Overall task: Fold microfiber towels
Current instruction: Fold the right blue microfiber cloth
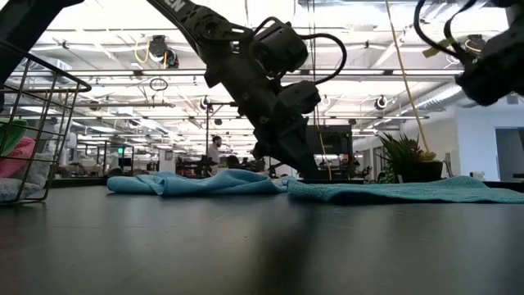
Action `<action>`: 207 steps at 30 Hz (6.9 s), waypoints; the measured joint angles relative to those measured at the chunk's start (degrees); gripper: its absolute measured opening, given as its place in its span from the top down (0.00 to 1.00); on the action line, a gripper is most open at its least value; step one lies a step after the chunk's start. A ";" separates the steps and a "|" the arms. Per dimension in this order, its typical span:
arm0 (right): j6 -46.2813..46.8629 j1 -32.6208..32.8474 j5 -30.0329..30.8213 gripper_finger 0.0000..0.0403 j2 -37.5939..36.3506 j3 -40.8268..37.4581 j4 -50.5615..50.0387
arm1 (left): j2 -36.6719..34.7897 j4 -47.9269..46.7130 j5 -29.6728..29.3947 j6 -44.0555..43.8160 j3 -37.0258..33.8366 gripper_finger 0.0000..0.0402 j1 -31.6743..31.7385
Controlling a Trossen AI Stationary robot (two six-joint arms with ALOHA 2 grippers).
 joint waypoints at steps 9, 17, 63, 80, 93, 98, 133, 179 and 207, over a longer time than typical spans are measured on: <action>5.00 0.00 0.02 0.69 0.37 -6.71 3.59 | -0.04 -0.12 0.12 1.12 0.02 0.94 -0.01; 12.07 -0.04 0.73 0.57 -0.08 -13.63 14.95 | -0.07 -0.15 0.10 1.10 0.04 0.94 0.01; 11.87 -4.52 18.24 1.00 -5.44 -10.52 6.92 | -0.07 0.07 -0.44 0.07 0.07 0.94 0.01; -4.98 -15.90 17.98 1.00 -10.77 -5.29 1.72 | -0.07 0.09 -0.29 -1.04 0.07 0.94 -0.04; -15.14 -20.63 14.45 1.00 -13.37 -5.27 1.68 | -1.57 2.94 -7.13 13.22 0.13 0.97 -5.37; -18.99 -21.53 11.19 1.00 -14.05 -5.25 1.59 | -1.57 -2.90 -10.89 26.36 0.11 0.98 -7.67; -24.77 -21.51 10.33 1.00 -15.49 -5.18 3.89 | 2.95 2.15 -24.64 43.80 0.09 0.49 -16.45; -52.57 -43.21 11.96 1.00 -15.76 8.57 23.24 | -21.93 -20.97 -27.11 24.12 12.22 1.00 9.15; -50.33 -33.17 -1.80 1.00 -4.92 24.07 -12.99 | -22.45 -29.01 -4.66 6.41 -1.28 1.00 3.32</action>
